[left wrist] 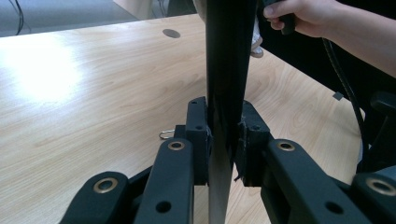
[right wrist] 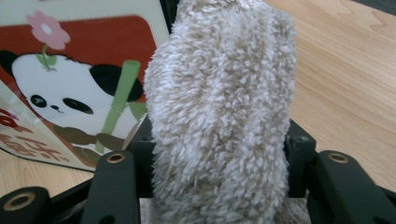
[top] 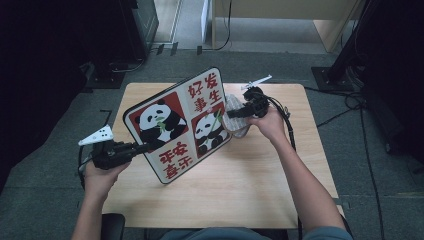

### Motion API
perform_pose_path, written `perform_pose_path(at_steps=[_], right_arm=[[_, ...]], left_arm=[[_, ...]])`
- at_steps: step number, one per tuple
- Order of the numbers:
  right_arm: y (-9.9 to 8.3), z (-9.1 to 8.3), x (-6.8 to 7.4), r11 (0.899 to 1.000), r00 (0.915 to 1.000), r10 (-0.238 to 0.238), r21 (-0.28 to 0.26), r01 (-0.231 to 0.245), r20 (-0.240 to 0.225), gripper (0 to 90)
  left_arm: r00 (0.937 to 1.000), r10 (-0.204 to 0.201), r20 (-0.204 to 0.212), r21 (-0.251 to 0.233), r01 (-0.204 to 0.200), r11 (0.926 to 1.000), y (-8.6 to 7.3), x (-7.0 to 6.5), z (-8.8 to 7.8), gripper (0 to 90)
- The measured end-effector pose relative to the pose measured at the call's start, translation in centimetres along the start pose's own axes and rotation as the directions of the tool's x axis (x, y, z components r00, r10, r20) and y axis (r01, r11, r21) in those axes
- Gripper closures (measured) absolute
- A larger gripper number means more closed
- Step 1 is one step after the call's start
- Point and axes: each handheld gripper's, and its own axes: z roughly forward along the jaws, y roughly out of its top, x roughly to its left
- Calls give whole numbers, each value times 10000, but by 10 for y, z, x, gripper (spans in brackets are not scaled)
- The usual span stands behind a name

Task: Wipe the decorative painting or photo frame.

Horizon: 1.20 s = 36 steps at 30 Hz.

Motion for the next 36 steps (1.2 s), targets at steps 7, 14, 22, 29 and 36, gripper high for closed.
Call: perform_pose_path(at_steps=[7, 14, 22, 29, 36], right_arm=[[-11, 7, -2, 10000, 10000, -9, -24, 9, 51, 464], [-25, 16, -5, 9999, 9999, 126, -6, -126, 60, 461], [-38, 23, -8, 9999, 9999, 132, -8, -132, 106, 458], [-50, 31, -10, 9999, 9997, 169, -22, -169, 176, 456], [-65, 40, -13, 9994, 9991, 356, -10, -356, 217, 455]], left_arm=[[10000, -7, 35, -24, 7, 10000, 0, 0, 0, 784], [10000, 14, 3, -23, -14, 10000, 0, -1, 0, 783], [10000, 13, 21, -35, -13, 10000, -1, -1, 1, 784], [10000, 30, 53, -24, -30, 10000, -1, -2, 1, 784], [10000, -4, 59, -17, 4, 10000, -1, -2, 1, 783]])
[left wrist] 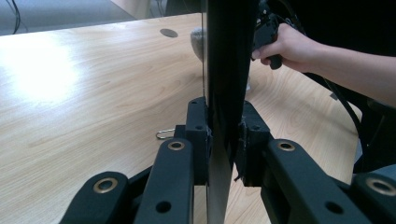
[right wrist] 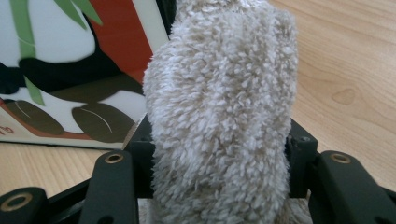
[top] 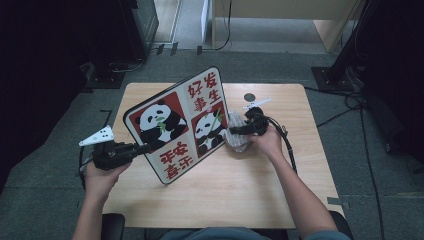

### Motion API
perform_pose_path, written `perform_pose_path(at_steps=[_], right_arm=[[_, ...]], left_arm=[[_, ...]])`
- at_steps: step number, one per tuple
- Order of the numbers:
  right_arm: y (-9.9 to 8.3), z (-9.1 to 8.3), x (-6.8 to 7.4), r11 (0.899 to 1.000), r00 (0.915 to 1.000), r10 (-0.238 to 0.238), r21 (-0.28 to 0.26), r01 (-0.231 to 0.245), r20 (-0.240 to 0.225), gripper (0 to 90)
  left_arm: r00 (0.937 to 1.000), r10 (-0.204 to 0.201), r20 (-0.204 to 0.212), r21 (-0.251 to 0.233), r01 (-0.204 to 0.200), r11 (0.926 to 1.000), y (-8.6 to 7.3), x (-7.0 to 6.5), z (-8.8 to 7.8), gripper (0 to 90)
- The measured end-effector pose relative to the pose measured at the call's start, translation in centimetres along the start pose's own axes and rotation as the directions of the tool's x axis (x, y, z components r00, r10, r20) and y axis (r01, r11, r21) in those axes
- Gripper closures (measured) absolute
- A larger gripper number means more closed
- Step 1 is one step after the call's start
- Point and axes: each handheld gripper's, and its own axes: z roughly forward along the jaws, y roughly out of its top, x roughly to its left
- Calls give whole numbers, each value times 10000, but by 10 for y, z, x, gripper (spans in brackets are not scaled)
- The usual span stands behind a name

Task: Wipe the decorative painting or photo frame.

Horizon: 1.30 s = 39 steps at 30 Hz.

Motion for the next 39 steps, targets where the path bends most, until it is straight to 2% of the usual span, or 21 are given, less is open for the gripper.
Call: perform_pose_path(at_steps=[9, 19, 20, 29, 35, 39], right_arm=[[-5, 4, -1, 9999, 9998, 1, 153, -5, 216, 457], [-1, -6, -4, 10000, 9991, -8, -64, 10, 435, 459], [0, -10, -5, 9998, 9989, -138, -163, 145, 440, 459], [1, -28, -8, 9988, 9977, -176, -453, 206, 658, 459], [-3, -39, -14, 9987, 9965, -33, -499, 75, 841, 459], [-10, -50, -22, 9973, 9938, 214, -727, -135, 1087, 459]], left_arm=[[10000, 9, -65, 53, -9, 10000, 1, -2, 0, 781], [9997, 49, -232, 267, -43, 9996, 3, -4, 0, 780], [9997, 39, -261, 271, -32, 9996, 3, -5, 0, 780], [9992, -32, -390, 269, 42, 9996, 4, -6, -1, 788], [9995, -85, -314, 165, 91, 9998, 3, -3, -1, 790], [9996, -58, -271, 207, 64, 9998, 4, -1, -2, 789]])
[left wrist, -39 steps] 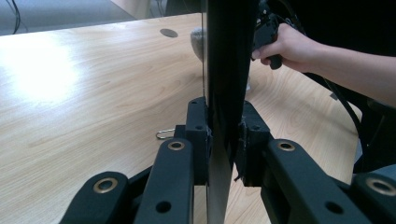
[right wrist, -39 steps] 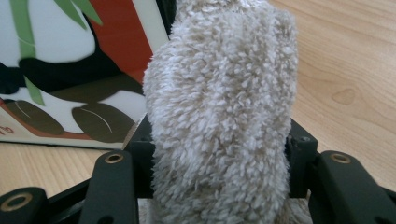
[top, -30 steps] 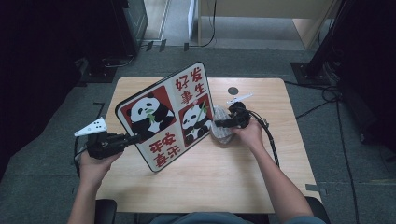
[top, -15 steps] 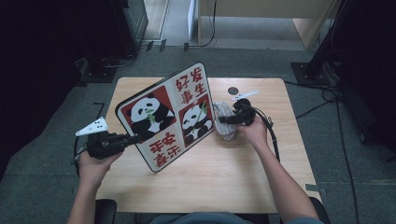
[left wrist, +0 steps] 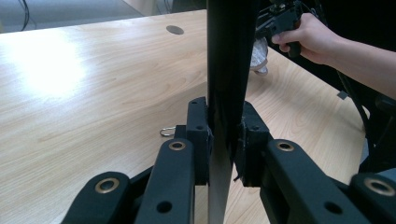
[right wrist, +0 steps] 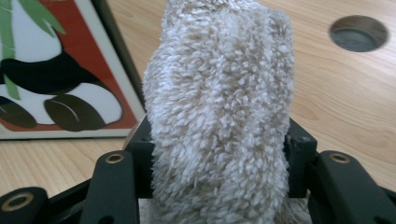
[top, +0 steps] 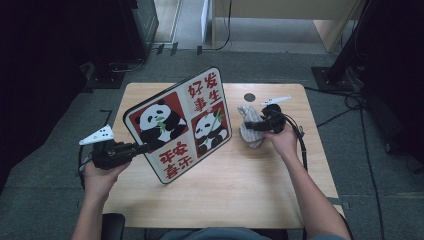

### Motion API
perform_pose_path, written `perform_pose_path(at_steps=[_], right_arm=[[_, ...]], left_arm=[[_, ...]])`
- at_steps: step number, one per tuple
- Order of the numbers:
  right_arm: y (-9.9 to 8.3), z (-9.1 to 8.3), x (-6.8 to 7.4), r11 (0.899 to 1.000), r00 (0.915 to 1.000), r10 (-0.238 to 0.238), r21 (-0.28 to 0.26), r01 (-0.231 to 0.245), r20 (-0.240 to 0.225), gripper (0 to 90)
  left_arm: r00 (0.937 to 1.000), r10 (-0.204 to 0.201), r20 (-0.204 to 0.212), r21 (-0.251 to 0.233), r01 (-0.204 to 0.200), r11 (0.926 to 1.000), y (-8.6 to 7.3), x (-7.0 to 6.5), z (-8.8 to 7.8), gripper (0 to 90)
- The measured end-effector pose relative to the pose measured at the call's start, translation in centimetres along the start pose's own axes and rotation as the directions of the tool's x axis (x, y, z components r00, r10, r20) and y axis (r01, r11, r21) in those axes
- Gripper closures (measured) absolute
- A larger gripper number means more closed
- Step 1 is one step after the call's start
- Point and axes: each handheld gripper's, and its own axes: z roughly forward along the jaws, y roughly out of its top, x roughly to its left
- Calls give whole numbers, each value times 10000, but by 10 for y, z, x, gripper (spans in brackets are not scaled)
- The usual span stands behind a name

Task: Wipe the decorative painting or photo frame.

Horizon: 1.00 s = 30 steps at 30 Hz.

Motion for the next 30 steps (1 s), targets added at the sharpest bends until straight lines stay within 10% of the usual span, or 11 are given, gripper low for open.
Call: perform_pose_path(at_steps=[8, 30], right_arm=[[-12, -8, -9, 9998, 9992, 174, -25, -174, 355, 459], [-51, -25, -39, 9958, 9810, 904, -310, -863, 1718, 455]], left_arm=[[9999, -96, 42, 71, 95, 9999, 2, 6, 0, 785], [9891, -440, -1407, 329, 491, 9983, -5, 13, -1, 564]])
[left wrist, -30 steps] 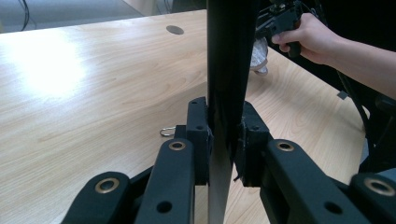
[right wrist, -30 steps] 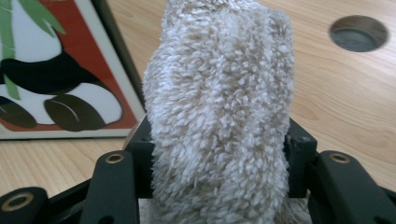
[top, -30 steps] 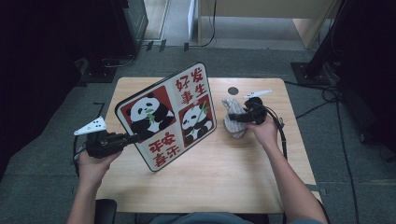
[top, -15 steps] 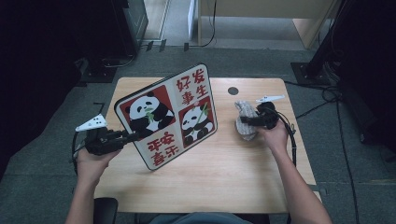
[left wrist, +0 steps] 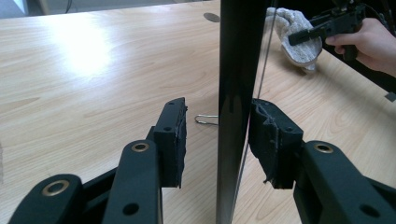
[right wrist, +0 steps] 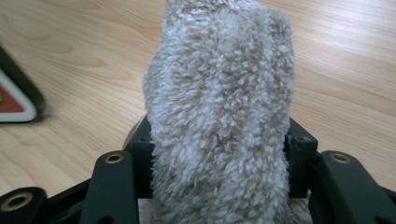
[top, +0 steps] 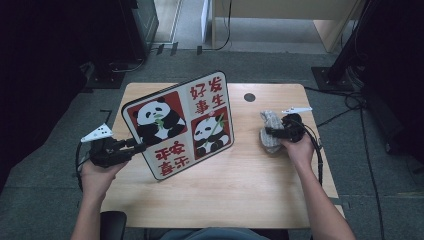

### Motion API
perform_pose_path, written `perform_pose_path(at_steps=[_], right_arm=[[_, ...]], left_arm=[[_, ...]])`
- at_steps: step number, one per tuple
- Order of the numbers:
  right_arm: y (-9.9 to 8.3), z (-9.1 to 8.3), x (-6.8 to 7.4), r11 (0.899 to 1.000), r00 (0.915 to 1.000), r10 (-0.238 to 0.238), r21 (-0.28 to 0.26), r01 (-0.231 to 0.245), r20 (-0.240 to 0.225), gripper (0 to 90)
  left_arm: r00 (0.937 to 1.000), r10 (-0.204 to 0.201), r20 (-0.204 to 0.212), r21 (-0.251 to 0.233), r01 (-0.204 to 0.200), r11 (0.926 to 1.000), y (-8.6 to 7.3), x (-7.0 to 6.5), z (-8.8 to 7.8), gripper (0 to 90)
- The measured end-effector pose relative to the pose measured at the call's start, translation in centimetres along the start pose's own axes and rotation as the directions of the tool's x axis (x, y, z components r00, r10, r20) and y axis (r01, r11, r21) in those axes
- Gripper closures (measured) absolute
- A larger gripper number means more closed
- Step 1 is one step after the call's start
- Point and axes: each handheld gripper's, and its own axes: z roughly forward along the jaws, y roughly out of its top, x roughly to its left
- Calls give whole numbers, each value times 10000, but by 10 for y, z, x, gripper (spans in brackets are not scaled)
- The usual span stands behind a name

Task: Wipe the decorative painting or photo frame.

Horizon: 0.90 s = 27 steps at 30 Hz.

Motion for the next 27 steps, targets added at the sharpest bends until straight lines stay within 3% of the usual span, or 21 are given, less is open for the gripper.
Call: perform_pose_path(at_steps=[2, 7, 11, 16, 20, 27], right_arm=[[-4, 2, -6, 9999, 9997, 102, 57, -103, 235, 454], [-8, 5, -11, 9994, 9988, 349, 22, -350, 334, 443], [-9, 11, -14, 9998, 9976, 145, 105, -152, 673, 433], [-13, 15, -19, 9997, 9954, 226, -6, -226, 934, 406], [-12, 18, -18, 9982, 9900, 602, -13, -606, 1277, 280], [-7, 15, -13, 9966, 9907, 823, -3, -828, 1085, 200]], left_arm=[[10000, -29, -27, -22, 29, 10000, -1, 1, 0, 560], [10000, -43, -73, -30, 43, 10000, -2, 3, 1, 553], [9999, -26, -116, -23, 26, 10000, -2, 3, 1, 551], [9996, -87, -260, -89, 84, 9999, -3, 5, 1, 546], [9988, -174, -466, -91, 170, 9998, -4, 7, 2, 534], [9982, -276, -542, -60, 273, 9996, -5, 10, 3, 532]])
